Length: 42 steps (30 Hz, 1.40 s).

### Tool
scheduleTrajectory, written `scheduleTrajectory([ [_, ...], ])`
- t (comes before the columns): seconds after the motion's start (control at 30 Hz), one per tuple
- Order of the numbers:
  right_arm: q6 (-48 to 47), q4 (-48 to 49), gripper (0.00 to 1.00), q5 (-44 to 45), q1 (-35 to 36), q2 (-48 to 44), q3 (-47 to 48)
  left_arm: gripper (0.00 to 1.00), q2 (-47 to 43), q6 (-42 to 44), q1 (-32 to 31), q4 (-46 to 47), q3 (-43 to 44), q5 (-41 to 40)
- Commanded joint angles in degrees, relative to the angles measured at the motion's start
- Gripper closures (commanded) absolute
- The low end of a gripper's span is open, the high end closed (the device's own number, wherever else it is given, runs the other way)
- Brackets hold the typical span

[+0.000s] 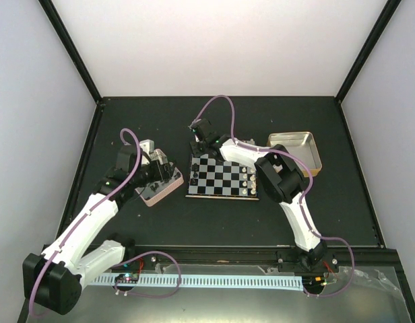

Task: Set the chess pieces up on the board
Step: Place the chess piece on the chessboard, then pick up the chess piece from the storage box.

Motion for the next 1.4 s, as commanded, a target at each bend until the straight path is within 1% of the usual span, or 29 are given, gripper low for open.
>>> scheduleTrajectory([
  [0.0, 0.5, -1.1, 0.96, 0.9, 0.1, 0.7, -0.1, 0.07, 0.1, -0.3, 0.6, -1.1, 1.8, 0.9],
  [0.2, 0.5, -1.0, 0.91, 0.3, 0.0, -0.7, -1.5, 0.07, 0.3, -0.1, 0.6, -1.1, 1.9, 0.8],
  [0.33, 0.9, -0.2, 0.9, -0.1, 0.0, -2.3, -2.9, 0.06, 0.3, 0.2, 0.7, -1.2, 1.9, 0.7],
  [0.63, 2.6, -1.4, 0.69, -1.2, 0.0, -5.5, -2.5, 0.07, 1.3, 0.8, 0.9, -2.3, 2.6, 0.1],
  [0.77, 4.0, -2.0, 0.63, -1.9, -0.1, -10.0, -3.7, 0.07, 2.7, 1.2, 1.1, -3.5, 3.0, -1.2],
  [0.9, 6.2, -1.4, 0.59, -3.0, -0.2, -16.6, -7.9, 0.08, 5.7, 1.7, 1.6, -5.7, 3.9, -3.3],
  [0.97, 7.6, -1.1, 0.58, -3.9, -0.3, -20.1, -10.8, 0.13, 8.1, 1.9, 1.9, -7.7, 4.9, -4.3],
  [1.07, 9.8, -0.1, 0.59, -6.5, -0.4, -24.8, -15.8, 0.25, 12.8, 2.7, 2.3, -10.8, 7.0, -5.1],
  [1.23, 13.0, 1.1, 0.62, -11.5, -0.4, -30.3, -23.3, 0.52, 23.9, 4.5, 3.2, -17.2, 12.1, -6.7],
  [1.27, 13.5, 1.3, 0.63, -12.3, -0.4, -31.1, -24.6, 0.55, 25.3, 4.3, 3.5, -17.4, 12.4, -6.9],
  [1.3, 13.9, 1.6, 0.63, -13.0, -0.4, -31.8, -25.8, 0.56, 26.3, 4.1, 3.8, -17.2, 12.4, -7.2],
  [1.37, 14.5, 1.7, 0.65, -14.3, -0.4, -32.9, -27.6, 0.54, 27.8, 3.5, 4.4, -17.0, 12.6, -8.3],
])
